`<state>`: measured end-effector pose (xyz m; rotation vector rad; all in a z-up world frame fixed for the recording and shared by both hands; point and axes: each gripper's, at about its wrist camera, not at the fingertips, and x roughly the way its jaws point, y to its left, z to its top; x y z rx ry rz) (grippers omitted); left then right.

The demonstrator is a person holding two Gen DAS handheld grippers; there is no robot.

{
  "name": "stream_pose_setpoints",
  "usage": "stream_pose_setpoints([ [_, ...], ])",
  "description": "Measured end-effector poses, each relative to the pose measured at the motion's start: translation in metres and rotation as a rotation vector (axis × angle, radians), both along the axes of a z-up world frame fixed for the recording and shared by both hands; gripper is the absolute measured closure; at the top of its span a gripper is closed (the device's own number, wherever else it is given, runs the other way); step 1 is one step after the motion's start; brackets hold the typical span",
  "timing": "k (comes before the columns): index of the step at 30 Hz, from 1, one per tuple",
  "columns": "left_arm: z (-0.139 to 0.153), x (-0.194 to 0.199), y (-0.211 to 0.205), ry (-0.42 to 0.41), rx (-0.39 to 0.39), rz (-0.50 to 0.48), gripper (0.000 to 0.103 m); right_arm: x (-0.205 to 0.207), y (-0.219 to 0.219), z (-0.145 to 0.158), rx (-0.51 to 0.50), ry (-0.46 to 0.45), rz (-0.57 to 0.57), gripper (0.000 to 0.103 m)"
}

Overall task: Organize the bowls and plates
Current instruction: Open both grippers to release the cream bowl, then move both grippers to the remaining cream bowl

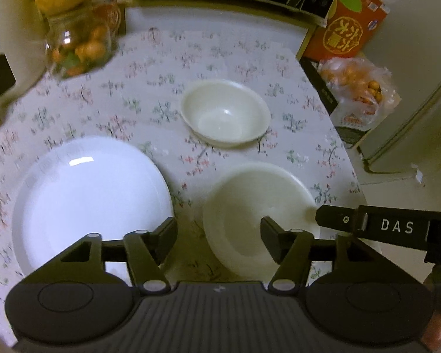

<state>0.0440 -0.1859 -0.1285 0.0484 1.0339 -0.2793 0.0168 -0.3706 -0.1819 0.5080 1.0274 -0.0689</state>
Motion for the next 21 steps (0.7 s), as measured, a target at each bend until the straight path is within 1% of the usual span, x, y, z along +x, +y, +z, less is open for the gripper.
stream_pose_setpoints([
  [1, 0.003, 0.000, 0.000, -0.015, 0.005, 0.000, 0.036, 0.000, -0.001, 0.001, -0.003, -0.007, -0.007, 0.067],
  [3, 0.007, 0.001, -0.001, -0.044, 0.022, 0.001, 0.032, 0.000, -0.003, 0.004, -0.014, -0.023, -0.017, 0.062],
  [5, 0.011, 0.002, -0.002, -0.073, 0.041, 0.005, 0.028, 0.000, -0.004, 0.005, -0.025, -0.034, -0.026, 0.060],
  [7, 0.014, 0.005, -0.002, -0.090, 0.050, 0.009, 0.022, 0.002, -0.005, 0.006, -0.030, -0.040, -0.033, 0.057],
  [12, 0.018, 0.013, 0.001, -0.100, 0.055, 0.023, 0.012, 0.005, -0.007, 0.007, -0.050, -0.052, -0.046, 0.041],
  [15, 0.022, 0.016, 0.000, -0.127, 0.082, 0.023, 0.005, 0.007, -0.008, 0.010, -0.070, -0.071, -0.048, 0.034],
  [19, 0.024, 0.023, -0.001, -0.138, 0.107, 0.019, 0.001, 0.012, -0.010, 0.011, -0.070, -0.085, -0.061, 0.029],
  [21, 0.024, 0.027, 0.001, -0.133, 0.103, 0.023, 0.000, 0.013, -0.011, 0.012, -0.057, -0.097, -0.069, 0.023],
])
